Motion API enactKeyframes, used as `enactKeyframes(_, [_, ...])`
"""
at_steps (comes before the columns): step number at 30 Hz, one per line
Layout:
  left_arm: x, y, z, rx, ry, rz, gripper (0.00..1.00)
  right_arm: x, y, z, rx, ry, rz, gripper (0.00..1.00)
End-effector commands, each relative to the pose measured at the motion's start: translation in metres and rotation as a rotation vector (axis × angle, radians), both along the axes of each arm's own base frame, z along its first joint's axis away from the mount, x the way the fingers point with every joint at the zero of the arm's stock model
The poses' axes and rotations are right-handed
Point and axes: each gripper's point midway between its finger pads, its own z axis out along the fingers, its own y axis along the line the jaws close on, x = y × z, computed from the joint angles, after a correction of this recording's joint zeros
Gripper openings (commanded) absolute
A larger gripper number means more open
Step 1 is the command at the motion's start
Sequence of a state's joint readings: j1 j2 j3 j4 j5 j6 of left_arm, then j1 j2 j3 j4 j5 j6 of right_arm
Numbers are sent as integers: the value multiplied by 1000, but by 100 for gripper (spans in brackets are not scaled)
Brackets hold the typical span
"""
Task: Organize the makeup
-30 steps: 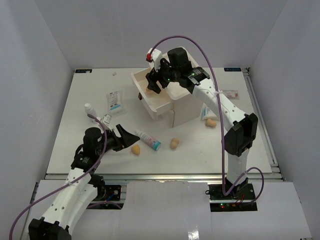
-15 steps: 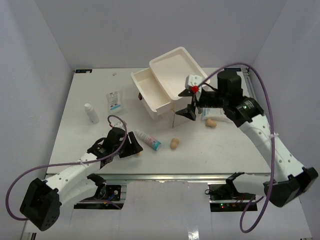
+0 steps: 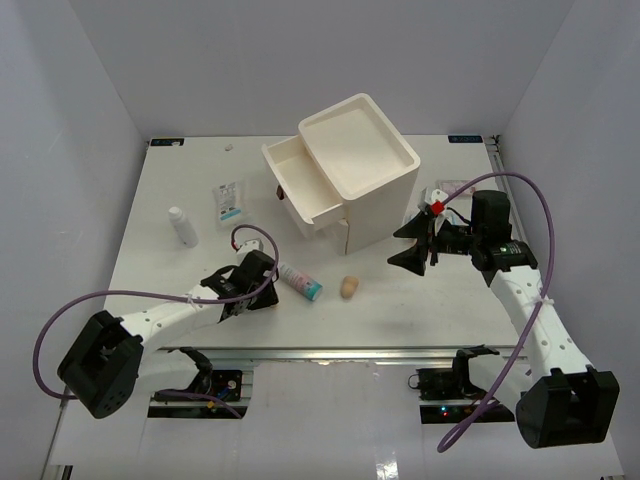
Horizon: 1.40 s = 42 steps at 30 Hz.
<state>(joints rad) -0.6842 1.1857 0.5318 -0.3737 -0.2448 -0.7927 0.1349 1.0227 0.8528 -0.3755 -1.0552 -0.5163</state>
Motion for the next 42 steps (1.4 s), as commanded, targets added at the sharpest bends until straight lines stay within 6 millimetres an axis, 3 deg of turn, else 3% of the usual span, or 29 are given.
enactKeyframes(1, [13,10,15,37,-74,47,27,-9,3,21,63,-85,61,75])
enactKeyframes(3, [12,6,22,10,-88,35,13,-9,1,20,62,-86,56,75])
enactKeyframes(7, [8,-4,54,-95,-150,7,1,-7,-3,19,59,-91,37,75])
enactKeyframes(11, [7,-16,109,-229,-268,-51,0,-5,-6,18,55,-93,21,75])
enactKeyframes(13, [7,-24,153,-301,-350,-92,0,-4,-7,16,52,-91,13,75])
enactKeyframes(15, [8,-26,179,-321,-397,-116,0,-3,-7,16,50,-89,9,75])
enactKeyframes(18, [21,-37,247,-357,-506,-155,0,-1,-9,15,44,-90,-2,75])
enactKeyframes(24, [75,-67,311,-273,-639,-205,0,4,-13,13,32,-94,-29,76])
enactKeyframes(27, [106,-80,324,-198,-684,-220,2,7,-16,11,25,-91,-46,76])
enactKeyframes(32, [152,-102,310,-89,-663,-228,6,11,-20,9,14,-95,-71,76])
enactKeyframes(37, [186,-99,290,-16,-629,-215,15,14,-23,8,11,-92,-86,76])
enactKeyframes(42, [203,-94,274,-1,-588,-217,32,20,-27,3,-5,-81,-116,76])
